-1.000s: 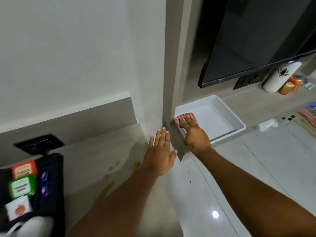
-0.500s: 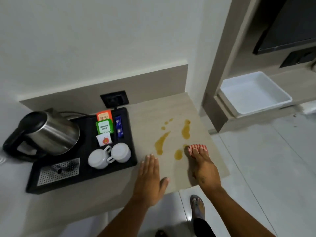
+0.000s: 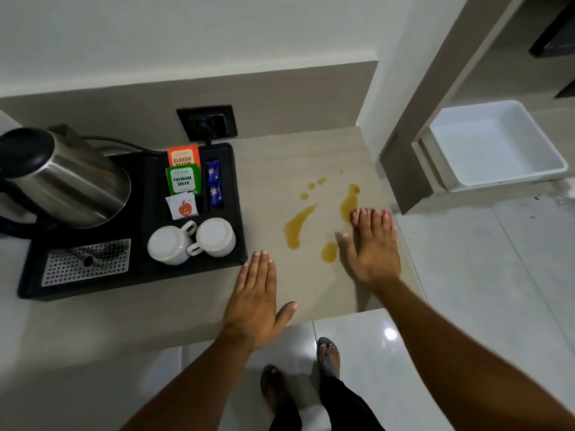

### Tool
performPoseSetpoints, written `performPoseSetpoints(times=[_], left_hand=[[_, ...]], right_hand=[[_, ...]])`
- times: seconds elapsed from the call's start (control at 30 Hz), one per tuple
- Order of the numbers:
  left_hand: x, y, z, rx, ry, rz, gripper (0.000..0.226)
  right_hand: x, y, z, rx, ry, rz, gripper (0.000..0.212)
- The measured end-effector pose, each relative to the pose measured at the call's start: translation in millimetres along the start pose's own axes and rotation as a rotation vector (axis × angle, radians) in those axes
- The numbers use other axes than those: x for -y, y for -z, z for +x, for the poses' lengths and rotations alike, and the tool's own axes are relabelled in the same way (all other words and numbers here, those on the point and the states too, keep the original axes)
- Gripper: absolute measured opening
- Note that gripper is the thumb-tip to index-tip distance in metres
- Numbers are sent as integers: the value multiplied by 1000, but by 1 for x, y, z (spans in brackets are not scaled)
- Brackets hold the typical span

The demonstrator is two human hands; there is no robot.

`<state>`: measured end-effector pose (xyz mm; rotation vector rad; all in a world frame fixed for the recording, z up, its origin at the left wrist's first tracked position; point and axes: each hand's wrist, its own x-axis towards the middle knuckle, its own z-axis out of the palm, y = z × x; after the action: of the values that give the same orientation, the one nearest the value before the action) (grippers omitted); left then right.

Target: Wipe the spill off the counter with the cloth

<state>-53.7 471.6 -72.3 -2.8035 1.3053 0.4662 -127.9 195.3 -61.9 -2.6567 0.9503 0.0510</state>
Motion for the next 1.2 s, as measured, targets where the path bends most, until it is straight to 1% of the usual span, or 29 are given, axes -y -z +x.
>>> performPoseSetpoints(times=[0.07,0.13,0.2,0.3,0.37,0.4,0.5,0.6,0.67,0.77,0.83,0.9,0.97,1.03,1.1,1.2], left_hand=[[1,0,-1,-31,-3,-22,102],[1,-1,0,-65,-11,-43,100],[1,-2,-1,-102,-25,-65,98],[3,-7,0,-144,-37,-87,97],[4,-9,0,-149,-35,-84,99],[5,-9,1,-157,-36,-80,100],[6,-11,0,-153,-47,-71,99],[6,-9,3,-144,-55,-57,98],[4,-6,2,-126,-46,-57,100],[4,-5,3,-150,-37,-65,101],[3,-6,2,-160,-26,-63,100],[2,-8,1,-176,-23,-57,100],[3,-8,1,-168,-29,-48,99],[3,-9,0,-175,-25,-56,98],[3,-10,0,-176,-30,-66,98],[3,-10,0,-160,-26,-57,100]], right_hand=[[6,11,45,22,-15,-13,87],[17,15,75,43,10,-41,88],[22,15,81,77,83,-71,90],[9,18,68,129,194,-60,90],[-1,21,70,150,186,-69,90],[-1,23,80,133,171,-81,91],[18,26,129,103,146,-81,93],[57,22,168,98,190,-72,95],[76,20,158,127,270,-56,93],[60,14,113,141,371,-33,87],[34,17,100,169,338,-1,87],[22,22,122,130,260,-34,89],[36,28,160,107,224,-53,90],[65,28,190,117,227,-67,92],[97,20,196,146,295,-69,90],[114,6,151,196,526,-107,83]])
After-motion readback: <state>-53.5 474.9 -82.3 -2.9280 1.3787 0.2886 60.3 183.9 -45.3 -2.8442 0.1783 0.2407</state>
